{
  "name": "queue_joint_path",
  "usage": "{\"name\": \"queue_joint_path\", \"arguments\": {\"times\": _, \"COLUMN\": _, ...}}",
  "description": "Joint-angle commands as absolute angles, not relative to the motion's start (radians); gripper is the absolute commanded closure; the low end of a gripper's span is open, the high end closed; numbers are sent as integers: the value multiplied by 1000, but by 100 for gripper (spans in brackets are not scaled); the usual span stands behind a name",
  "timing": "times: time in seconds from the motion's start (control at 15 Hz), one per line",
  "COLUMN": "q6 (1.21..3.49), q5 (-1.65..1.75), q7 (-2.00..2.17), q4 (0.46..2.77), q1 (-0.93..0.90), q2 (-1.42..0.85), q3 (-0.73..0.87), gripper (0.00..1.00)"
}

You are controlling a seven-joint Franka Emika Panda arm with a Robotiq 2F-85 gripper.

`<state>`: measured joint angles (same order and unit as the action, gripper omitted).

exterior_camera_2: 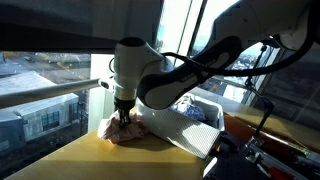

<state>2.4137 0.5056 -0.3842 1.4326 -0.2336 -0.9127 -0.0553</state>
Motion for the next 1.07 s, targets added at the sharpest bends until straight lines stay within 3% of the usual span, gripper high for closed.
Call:
{"name": "queue_joint_path", "arguments": {"times": 0.0, "q6": 2413, "q5": 441, "q7": -367, "q4": 1663, "q1": -204, "q2": -701, "q3": -88, "gripper": 100}}
{"name": "queue_joint_path", "arguments": {"times": 0.47, "q6": 2441, "q5": 331, "q7": -336, "q4": 1932, "q1": -171, "q2": -360, "q3": -138, "gripper": 97}}
{"name": "queue_joint_path", "arguments": {"times": 1.0, "q6": 2393, "q5": 184, "q7": -363, "q4": 1980, "q1": -97, "q2": -5, "q3": -112, "gripper": 97}}
